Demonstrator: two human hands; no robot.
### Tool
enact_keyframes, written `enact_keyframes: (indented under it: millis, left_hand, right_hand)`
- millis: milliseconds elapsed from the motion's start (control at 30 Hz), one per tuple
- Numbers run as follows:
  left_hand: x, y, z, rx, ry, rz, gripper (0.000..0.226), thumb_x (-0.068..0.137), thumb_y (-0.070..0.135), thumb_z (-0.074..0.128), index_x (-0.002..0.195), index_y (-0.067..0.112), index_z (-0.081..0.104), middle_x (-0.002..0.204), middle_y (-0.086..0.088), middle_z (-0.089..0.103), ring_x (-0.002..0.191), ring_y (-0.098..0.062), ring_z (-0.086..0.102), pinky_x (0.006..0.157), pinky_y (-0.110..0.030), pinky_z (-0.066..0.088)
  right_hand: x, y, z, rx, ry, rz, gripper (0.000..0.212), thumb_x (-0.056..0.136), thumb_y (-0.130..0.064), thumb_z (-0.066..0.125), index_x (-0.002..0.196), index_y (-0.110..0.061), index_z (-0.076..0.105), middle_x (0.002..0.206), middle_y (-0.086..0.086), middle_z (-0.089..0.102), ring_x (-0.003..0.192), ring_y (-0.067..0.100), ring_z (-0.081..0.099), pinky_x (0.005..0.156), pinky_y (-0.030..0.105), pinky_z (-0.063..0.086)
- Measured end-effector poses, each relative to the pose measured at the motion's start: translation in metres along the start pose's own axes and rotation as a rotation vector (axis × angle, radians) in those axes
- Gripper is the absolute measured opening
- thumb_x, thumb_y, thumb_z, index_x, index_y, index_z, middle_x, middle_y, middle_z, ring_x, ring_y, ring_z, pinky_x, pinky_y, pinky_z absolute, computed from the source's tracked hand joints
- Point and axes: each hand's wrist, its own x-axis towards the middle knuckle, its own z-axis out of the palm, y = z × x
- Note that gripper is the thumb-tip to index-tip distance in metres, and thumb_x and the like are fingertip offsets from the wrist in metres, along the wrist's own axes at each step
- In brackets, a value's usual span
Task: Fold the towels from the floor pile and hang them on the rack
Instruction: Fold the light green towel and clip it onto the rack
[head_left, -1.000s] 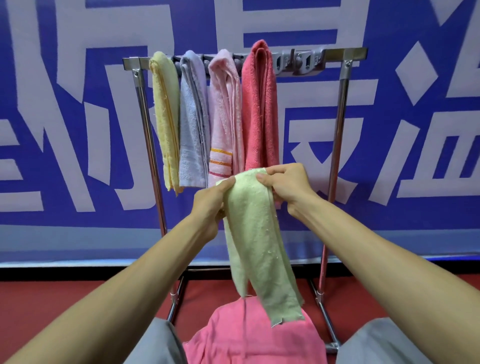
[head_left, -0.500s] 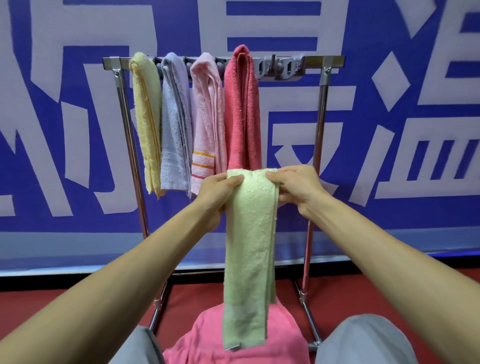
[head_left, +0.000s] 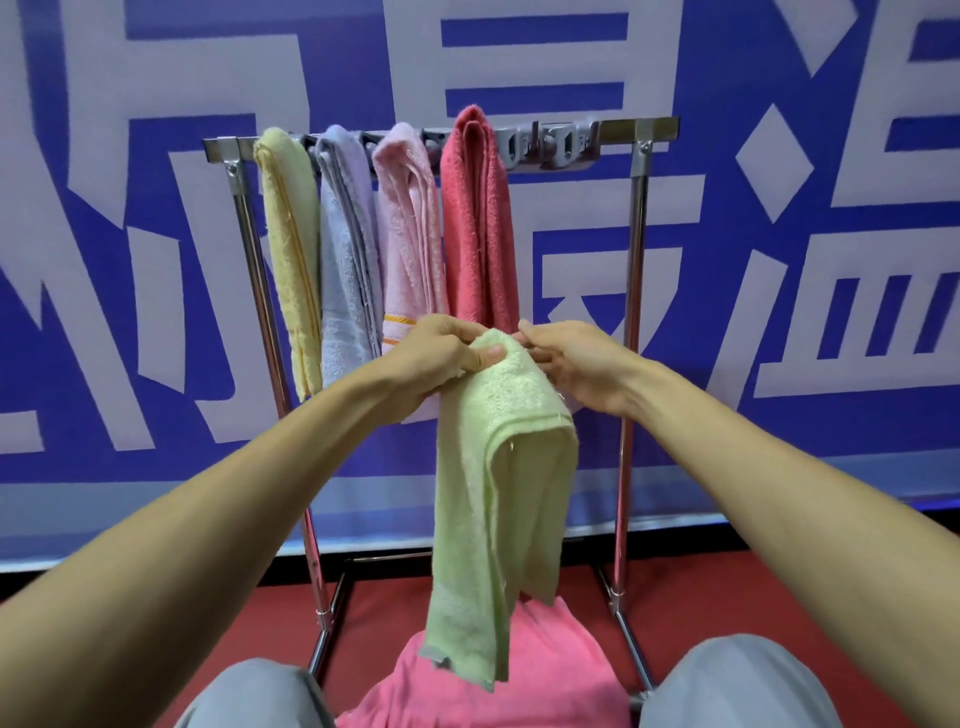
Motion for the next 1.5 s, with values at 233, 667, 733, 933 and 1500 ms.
enact_keyframes:
  millis: [233, 667, 733, 933, 1500]
  left_hand:
    - [0.005, 0.013, -0.008, -0.095, -0.066, -0.014, 0.015, 0.091, 0.001, 0.055, 0.078, 0.003, 0.062, 0.054, 0.000, 0.062, 0.048, -0.009, 0.057, 0.044, -0.014, 0.044]
    - [0.049, 0.019, 0.006, -0.180, -0.162, 0.002, 0.026, 0.096, 0.028, 0.051, 0.098, 0.009, 0.070, 0.065, 0.004, 0.068, 0.053, -0.006, 0.062, 0.050, -0.017, 0.049]
    - [0.056, 0.019, 0.004, -0.173, -0.211, 0.025, 0.027, 0.097, 0.022, 0.050, 0.083, 0.020, 0.074, 0.065, 0.008, 0.066, 0.054, -0.003, 0.059, 0.051, -0.015, 0.047]
    - [0.090, 0.046, 0.011, -0.216, -0.170, 0.084, 0.038, 0.089, 0.028, 0.055, 0.120, 0.006, 0.064, 0.116, -0.015, 0.068, 0.101, -0.026, 0.064, 0.089, -0.038, 0.054]
    - [0.243, 0.130, -0.039, -0.110, 0.432, 0.238, 0.033, 0.096, 0.025, 0.053, 0.099, -0.005, 0.066, 0.105, -0.024, 0.069, 0.102, -0.038, 0.065, 0.090, -0.053, 0.052]
  right_hand:
    - [-0.007, -0.007, -0.019, 0.055, -0.345, 0.025, 0.031, 0.098, -0.028, 0.048, 0.105, -0.002, 0.063, 0.077, 0.002, 0.064, 0.066, 0.010, 0.057, 0.060, 0.024, 0.041]
    - [-0.003, -0.039, -0.075, 0.276, 0.033, -0.257, 0.033, 0.078, -0.030, 0.071, 0.101, -0.007, 0.071, 0.071, 0.003, 0.053, 0.054, 0.008, 0.038, 0.047, 0.016, 0.031]
    - [-0.003, -0.046, -0.079, 0.260, 0.115, -0.247, 0.027, 0.078, -0.027, 0.070, 0.097, -0.009, 0.073, 0.083, 0.010, 0.059, 0.065, 0.014, 0.046, 0.058, 0.021, 0.036]
    - [0.016, -0.074, -0.091, 0.284, 0.305, -0.242, 0.023, 0.092, -0.004, 0.055, 0.113, 0.002, 0.065, 0.094, 0.016, 0.068, 0.079, 0.022, 0.067, 0.066, 0.030, 0.059]
    - [0.149, -0.165, -0.127, -0.054, 0.681, -0.405, 0.003, 0.080, -0.008, 0.071, 0.081, -0.006, 0.073, 0.064, 0.007, 0.068, 0.053, 0.010, 0.058, 0.043, 0.015, 0.041]
